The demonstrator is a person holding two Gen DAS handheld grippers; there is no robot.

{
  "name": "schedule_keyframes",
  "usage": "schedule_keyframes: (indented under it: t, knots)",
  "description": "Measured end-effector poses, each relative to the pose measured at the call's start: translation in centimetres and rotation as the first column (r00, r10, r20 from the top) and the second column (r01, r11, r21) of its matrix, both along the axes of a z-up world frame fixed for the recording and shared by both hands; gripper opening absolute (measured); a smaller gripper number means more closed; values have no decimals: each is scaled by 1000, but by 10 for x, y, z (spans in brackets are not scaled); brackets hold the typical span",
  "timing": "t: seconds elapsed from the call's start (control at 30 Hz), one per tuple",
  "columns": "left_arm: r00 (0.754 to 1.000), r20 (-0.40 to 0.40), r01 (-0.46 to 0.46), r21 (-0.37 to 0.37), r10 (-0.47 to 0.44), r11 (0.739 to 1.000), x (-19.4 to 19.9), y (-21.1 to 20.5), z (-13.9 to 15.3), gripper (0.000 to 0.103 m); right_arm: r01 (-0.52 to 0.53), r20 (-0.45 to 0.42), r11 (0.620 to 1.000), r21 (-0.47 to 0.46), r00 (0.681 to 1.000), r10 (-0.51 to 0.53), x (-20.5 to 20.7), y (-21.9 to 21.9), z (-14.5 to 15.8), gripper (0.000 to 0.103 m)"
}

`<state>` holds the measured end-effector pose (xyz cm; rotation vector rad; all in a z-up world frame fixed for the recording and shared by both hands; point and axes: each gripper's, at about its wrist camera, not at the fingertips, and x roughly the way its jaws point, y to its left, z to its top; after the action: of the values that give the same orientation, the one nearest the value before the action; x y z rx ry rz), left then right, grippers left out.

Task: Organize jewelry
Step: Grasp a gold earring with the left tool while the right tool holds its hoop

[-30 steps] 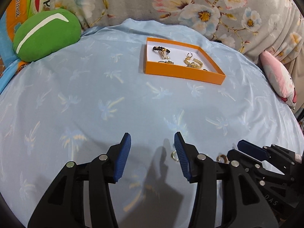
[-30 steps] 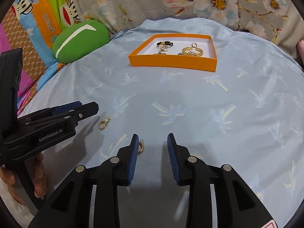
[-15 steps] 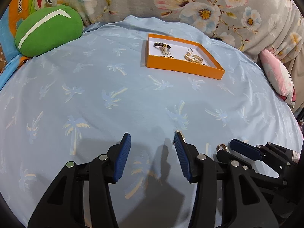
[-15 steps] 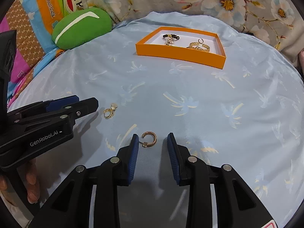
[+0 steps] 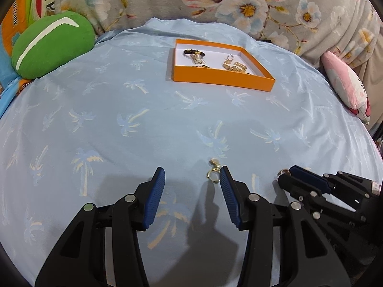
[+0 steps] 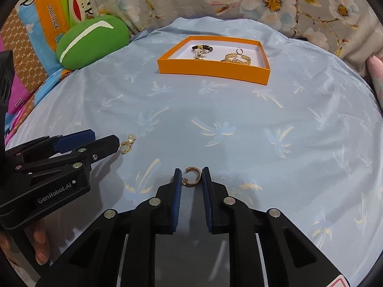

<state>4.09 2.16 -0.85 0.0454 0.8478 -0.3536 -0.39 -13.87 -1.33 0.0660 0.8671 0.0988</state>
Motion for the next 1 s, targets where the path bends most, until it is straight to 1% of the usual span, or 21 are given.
schedule_keyframes:
  t: [0.13, 0.2, 0.27, 0.37, 0.43, 0.53, 0.63, 0.67, 0.7, 0.9, 1.0]
  knots:
    - [1000, -6, 22, 8, -22, 1000, -1, -10, -2, 46, 36, -3, 999, 16, 999, -36, -2, -13, 0, 15]
    - [1000, -6, 29, 29, -29, 999, -2, -16, -3, 46, 50, -8, 998, 31, 999, -50, -2, -19, -1, 15]
    - [999, -1, 33, 41, -33, 999, -2, -19, -4, 46, 56, -13, 997, 44, 998, -55, -1, -22, -2, 15]
    - [999, -15, 29, 53, -29, 998, 1, -21, -7, 45, 54, -15, 998, 43, 998, -53, -1, -22, -3, 16]
    - [1000, -15, 25, 50, -24, 998, 1, -21, -6, 44, 52, -16, 998, 41, 999, -52, -1, -21, -3, 16]
    - [1000, -8, 20, 64, -19, 998, 1, -22, -7, 36, 52, -16, 998, 42, 999, -52, -1, -21, -3, 16]
    - [1000, -4, 25, 68, -25, 997, 2, -24, -7, 24, 52, -16, 998, 41, 999, -52, -1, -21, -3, 16]
    - [1000, -3, 26, 68, -26, 997, 2, -24, -7, 18, 52, -16, 998, 41, 999, -52, -1, -21, -3, 16]
    - [1000, -4, 28, 66, -28, 997, 2, -25, -7, 15, 52, -16, 998, 42, 999, -52, -1, -21, -3, 16]
    - [999, 0, 42, 54, -42, 998, 1, -27, -6, 14, 53, -16, 998, 44, 998, -53, -1, -21, -3, 16]
    - [999, 4, 37, 31, -37, 999, 1, -24, -4, 14, 57, -15, 997, 57, 998, -56, -1, -22, -3, 16]
